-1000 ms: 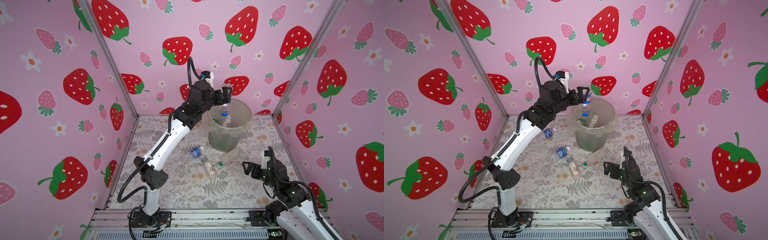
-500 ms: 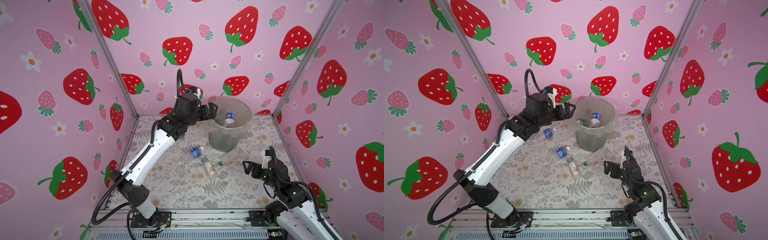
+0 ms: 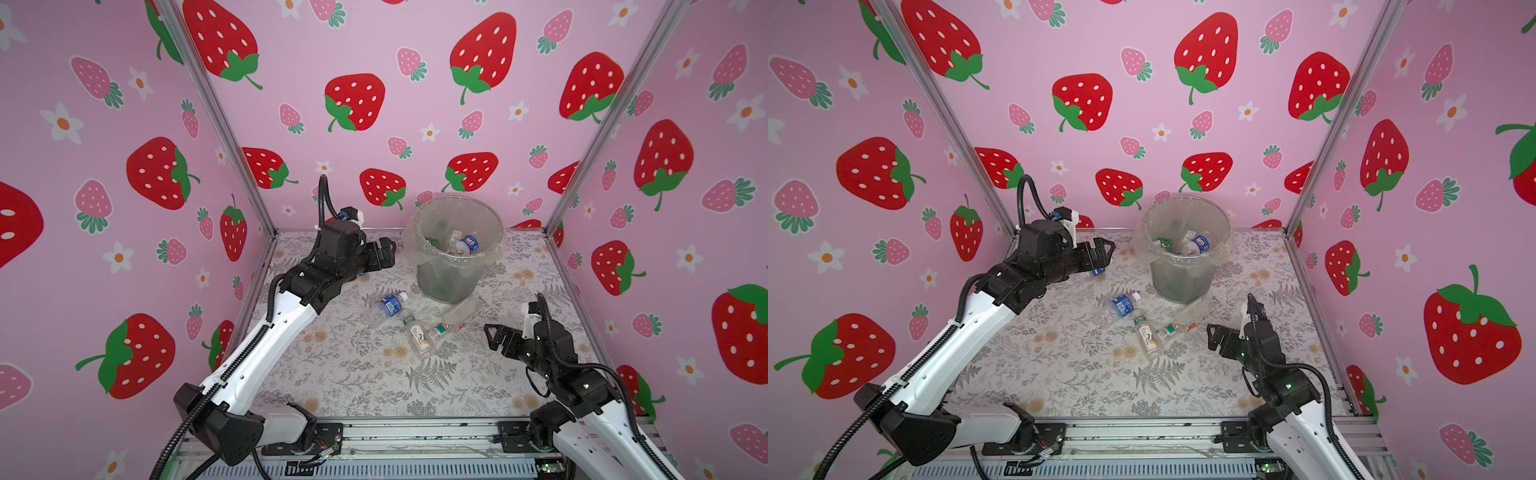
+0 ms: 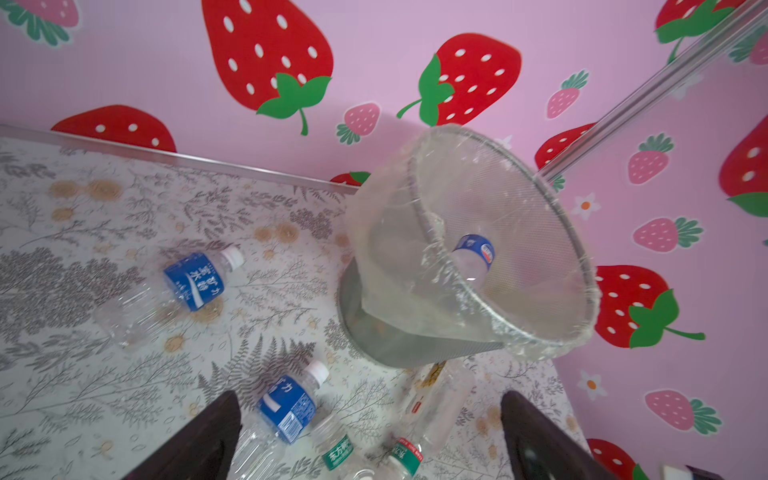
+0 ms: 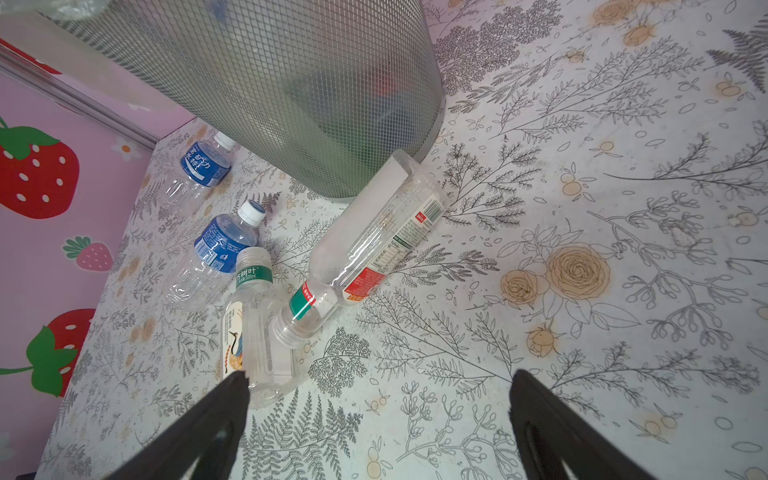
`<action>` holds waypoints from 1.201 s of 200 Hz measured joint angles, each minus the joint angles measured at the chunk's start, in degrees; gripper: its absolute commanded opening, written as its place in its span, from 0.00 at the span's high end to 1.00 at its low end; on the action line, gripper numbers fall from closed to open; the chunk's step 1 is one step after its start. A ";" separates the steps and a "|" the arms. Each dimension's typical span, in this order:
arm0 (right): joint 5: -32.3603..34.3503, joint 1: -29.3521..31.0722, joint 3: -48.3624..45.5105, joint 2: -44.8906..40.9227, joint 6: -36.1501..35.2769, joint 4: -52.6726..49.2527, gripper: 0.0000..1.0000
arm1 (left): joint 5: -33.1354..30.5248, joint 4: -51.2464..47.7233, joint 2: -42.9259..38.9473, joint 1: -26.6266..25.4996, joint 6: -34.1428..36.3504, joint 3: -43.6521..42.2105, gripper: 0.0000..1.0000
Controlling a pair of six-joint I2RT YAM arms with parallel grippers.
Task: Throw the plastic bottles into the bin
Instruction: 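Draw the left gripper back from the bin while moving the right gripper toward the bottles, then lower the right gripper onto the large clear bottle with red-and-white label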
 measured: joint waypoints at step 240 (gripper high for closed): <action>-0.33 0.00 -4.46 14.08 12.37 11.47 0.01 | 9.05 -2.73 -9.27 13.00 7.50 -13.35 0.01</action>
